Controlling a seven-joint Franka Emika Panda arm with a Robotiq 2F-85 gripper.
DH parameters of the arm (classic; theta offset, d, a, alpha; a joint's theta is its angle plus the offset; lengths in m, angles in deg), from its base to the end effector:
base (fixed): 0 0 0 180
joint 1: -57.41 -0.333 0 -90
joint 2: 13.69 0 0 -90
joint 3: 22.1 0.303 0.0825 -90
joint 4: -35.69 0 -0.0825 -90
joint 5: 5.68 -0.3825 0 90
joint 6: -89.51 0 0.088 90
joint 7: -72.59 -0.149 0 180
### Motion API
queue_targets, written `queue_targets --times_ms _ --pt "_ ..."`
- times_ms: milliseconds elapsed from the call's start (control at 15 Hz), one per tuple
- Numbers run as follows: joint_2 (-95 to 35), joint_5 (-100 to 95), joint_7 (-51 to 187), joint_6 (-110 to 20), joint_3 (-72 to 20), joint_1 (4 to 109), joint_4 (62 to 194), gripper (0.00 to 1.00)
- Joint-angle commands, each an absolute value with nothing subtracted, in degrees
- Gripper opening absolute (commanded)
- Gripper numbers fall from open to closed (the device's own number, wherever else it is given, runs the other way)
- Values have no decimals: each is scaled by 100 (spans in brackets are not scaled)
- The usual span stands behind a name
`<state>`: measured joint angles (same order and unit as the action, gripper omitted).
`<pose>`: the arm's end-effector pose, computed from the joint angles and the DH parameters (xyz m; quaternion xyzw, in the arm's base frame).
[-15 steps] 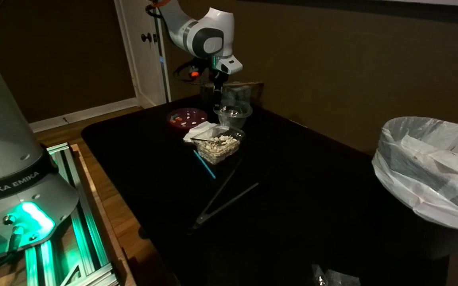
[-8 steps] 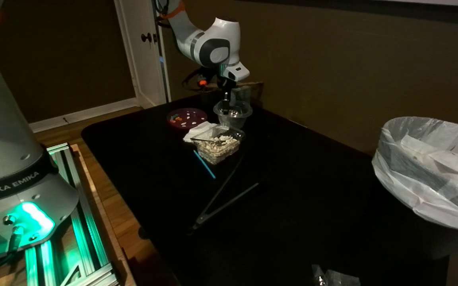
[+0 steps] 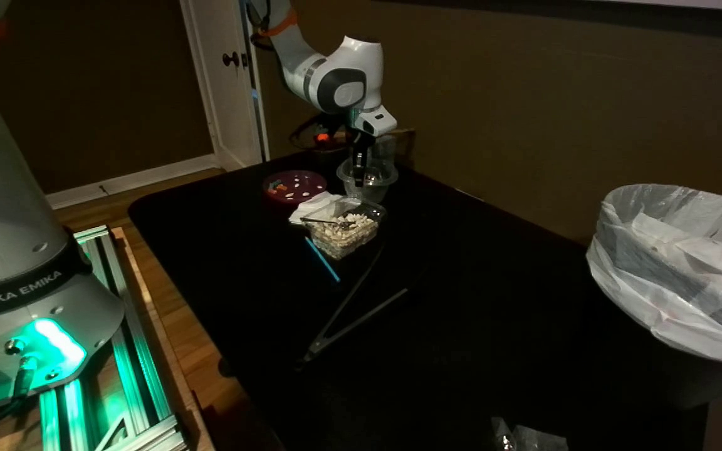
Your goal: Move the lunchbox with the silver bowl in it to the right
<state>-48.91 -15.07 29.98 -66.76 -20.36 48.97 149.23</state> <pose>0.6084 0.1063 0.1124 -0.9332 0.3505 -0.0375 0.0703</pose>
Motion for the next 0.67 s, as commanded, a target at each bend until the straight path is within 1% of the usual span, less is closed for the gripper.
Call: queue_targets --times_ms 0,67,133,467,600 --pt "-5081 -1710 3069 -6789 -2085 4789 14884 7" --pt "-5105 -1716 3065 -6794 -2087 4774 14884 1" --pt "-5094 -1701 3013 -6815 -2125 4723 14889 0" --pt "-4727 -1672 2364 -6851 -2488 4458 14909 1" --pt "-4564 -1579 1713 -6702 -2886 4313 14886 1"
